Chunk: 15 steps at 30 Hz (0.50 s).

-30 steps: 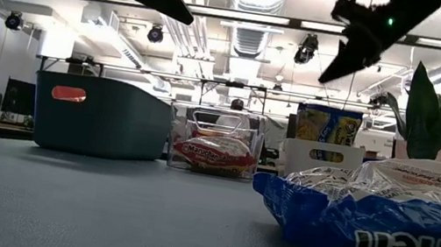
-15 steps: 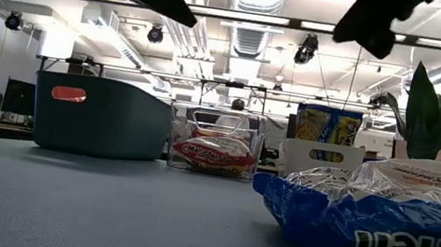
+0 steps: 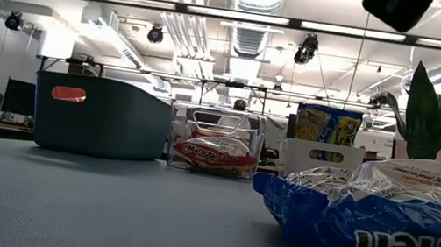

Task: Sort Maruchan noodles
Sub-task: Put the blue noodle pack into the white bin

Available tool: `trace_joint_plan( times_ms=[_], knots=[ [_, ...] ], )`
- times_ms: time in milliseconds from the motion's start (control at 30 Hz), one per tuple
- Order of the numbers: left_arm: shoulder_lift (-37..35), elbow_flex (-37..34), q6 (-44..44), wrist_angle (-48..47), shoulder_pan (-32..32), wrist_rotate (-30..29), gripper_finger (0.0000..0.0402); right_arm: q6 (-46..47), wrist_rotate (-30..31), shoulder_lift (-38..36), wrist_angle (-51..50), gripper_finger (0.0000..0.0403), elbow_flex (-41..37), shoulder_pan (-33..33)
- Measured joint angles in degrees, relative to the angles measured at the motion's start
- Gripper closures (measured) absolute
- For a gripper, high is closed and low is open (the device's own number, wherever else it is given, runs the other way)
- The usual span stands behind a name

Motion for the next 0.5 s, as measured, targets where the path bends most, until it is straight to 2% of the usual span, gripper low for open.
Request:
trace_joint_plan(
  times_ms=[267,500],
  knots=[
    [0.04,0.32,-6.2,0.77,-3.5,-0.25,0.0402,-0.71,-1.9,17.58,-12.91,0.0394,16.57,6.89],
    [2.7,0.29,-6.5,8.94,-5.91,-0.26,0.0402,-0.48,-1.88,29.93,-20.59,0.0394,25.56,9.85]
  ],
)
